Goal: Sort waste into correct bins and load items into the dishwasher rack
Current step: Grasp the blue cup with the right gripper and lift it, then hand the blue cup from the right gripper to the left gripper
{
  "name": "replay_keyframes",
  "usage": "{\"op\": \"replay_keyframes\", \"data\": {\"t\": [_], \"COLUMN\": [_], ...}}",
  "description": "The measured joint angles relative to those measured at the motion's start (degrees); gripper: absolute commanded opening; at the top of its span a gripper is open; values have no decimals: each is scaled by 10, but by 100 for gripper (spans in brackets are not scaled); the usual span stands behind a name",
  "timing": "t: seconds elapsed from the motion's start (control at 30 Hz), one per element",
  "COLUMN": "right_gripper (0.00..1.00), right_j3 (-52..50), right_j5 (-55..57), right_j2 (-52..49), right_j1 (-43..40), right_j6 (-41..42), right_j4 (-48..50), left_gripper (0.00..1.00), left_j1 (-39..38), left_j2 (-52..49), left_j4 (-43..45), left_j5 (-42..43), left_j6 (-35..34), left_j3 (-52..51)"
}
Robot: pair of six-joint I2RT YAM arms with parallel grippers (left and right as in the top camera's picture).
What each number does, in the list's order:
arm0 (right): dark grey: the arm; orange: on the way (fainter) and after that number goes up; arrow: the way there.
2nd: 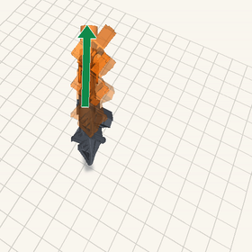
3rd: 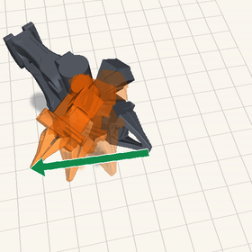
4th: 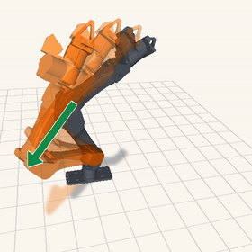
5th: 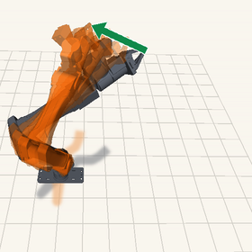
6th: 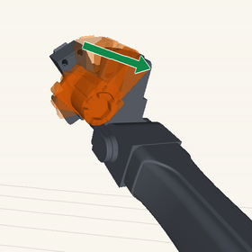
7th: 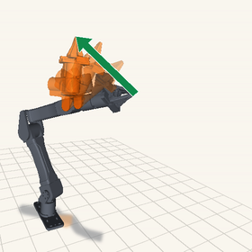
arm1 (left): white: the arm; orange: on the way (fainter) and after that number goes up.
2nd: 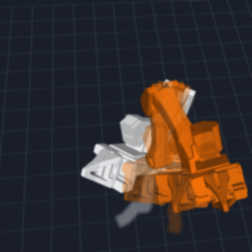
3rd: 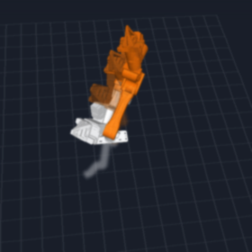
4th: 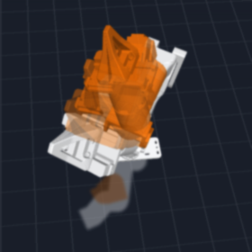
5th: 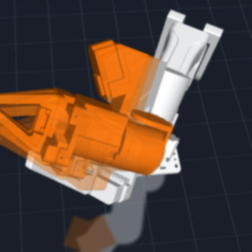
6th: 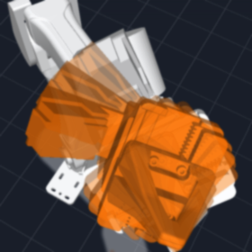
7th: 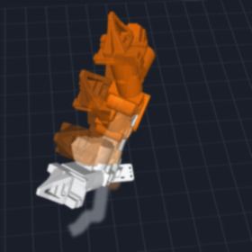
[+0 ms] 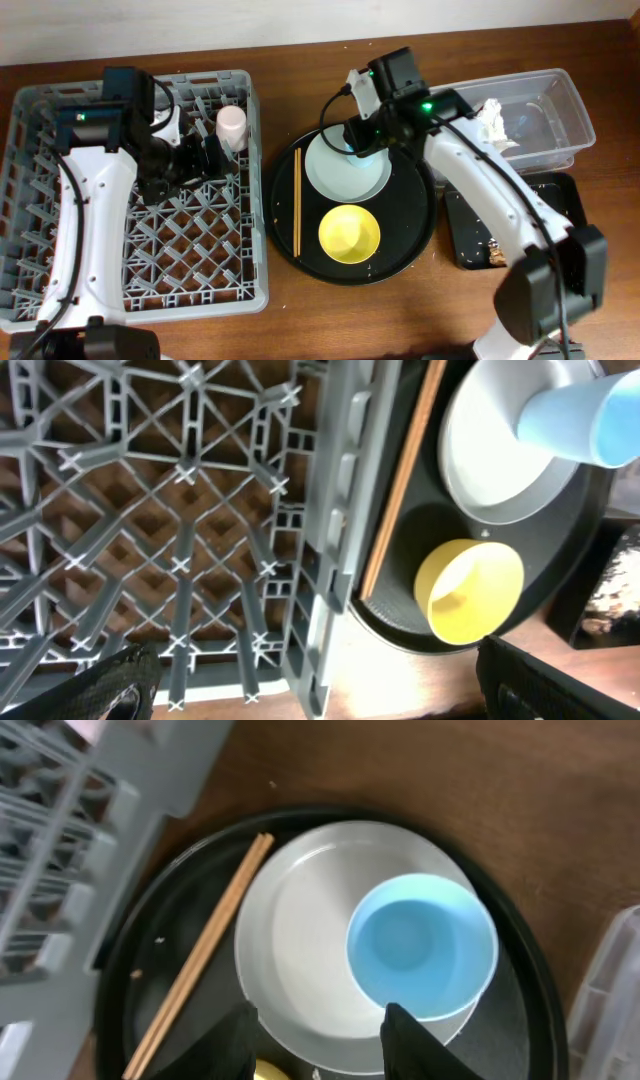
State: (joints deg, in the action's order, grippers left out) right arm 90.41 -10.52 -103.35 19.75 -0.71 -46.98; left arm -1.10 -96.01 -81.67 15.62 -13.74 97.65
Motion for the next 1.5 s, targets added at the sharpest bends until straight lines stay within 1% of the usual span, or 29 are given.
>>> {"op": "replay_keyframes", "data": {"t": [0.03, 0.1, 0.2, 0.23, 0.3, 0.33, 0.43, 0.5, 0.63, 0.7, 0.73, 0.83, 0.87, 0.9, 0.93, 0.97, 1.07, 1.1, 1.13, 1.3, 1.4, 1.43, 1.5], "right_gripper": [36, 36, 33, 30, 18, 17, 16, 4, 4, 4, 4, 4, 4, 4, 4, 4, 4, 4, 4, 4, 4, 4, 4], "right_j3": [0, 0, 0, 0, 0, -1, -2, -2, 6, 32, 62, 180, 216, 241, 269, 282, 298, 298, 298, 294, 294, 294, 294], "right_j5": [0, 2, 2, 2, 2, 2, 2, 5, 29, 30, 29, -19, -51, -79, -125, -169, -291, -311, -335, -407, -433, -443, -453], "right_j2": [-11, -38, -74, -83, -104, -110, -114, -114, -113, -113, -111, -75, -48, -20, 16, 52, 143, 157, 173, 167, 160, 156, 145], "right_j1": [0, 0, 0, 0, 0, 0, 0, 0, 0, 0, 0, 0, -1, -3, -6, -10, -24, -24, -24, -4, 12, 21, 37], "right_j6": [0, -9, -13, -15, -17, -19, -21, -23, -24, -23, -23, -23, -23, -23, -25, -33, -64, -69, -74, -116, -138, -145, -152], "right_j4": [12, 30, 38, 38, 38, 37, 28, 7, 3, -35, -70, -193, -233, -252, -287, -304, -334, -337, -341, -361, -357, -353, -351], "left_gripper": [99, 99, 99, 99, 99, 99, 99, 99, 98, 97, 97, 92, 91, 91, 91, 91, 90, 91, 90, 89, 89, 83, 75], "left_j1": [0, 0, 0, 0, 0, 0, 0, 0, 0, 0, 0, 0, 0, 0, 0, -1, 0, 0, 0, -1, -18, -29, -63], "left_j2": [0, 0, 0, 0, 0, 0, 0, 0, 0, 0, 0, 3, 7, 14, 26, 40, 76, 82, 86, 86, 86, 86, 86], "left_j4": [0, 3, 7, 9, 13, 13, 16, 17, 24, 28, 33, 50, 52, 52, 50, 50, 50, 50, 50, 50, 51, 51, 54], "left_j5": [-3, -8, -11, -11, -11, -11, -11, -11, -10, 1, 14, 108, 163, 209, 273, 335, 453, 474, 512, 642, 666, 669, 674], "left_j6": [0, 0, 0, 0, 0, 0, 0, 0, 0, 0, 5, 61, 98, 129, 168, 207, 280, 296, 322, 400, 416, 422, 434], "left_j3": [-7, -17, -23, -25, -31, -33, -37, -37, -37, -38, -38, -39, -40, -40, -40, -40, -40, -40, -40, -40, -40, -40, -40]}}
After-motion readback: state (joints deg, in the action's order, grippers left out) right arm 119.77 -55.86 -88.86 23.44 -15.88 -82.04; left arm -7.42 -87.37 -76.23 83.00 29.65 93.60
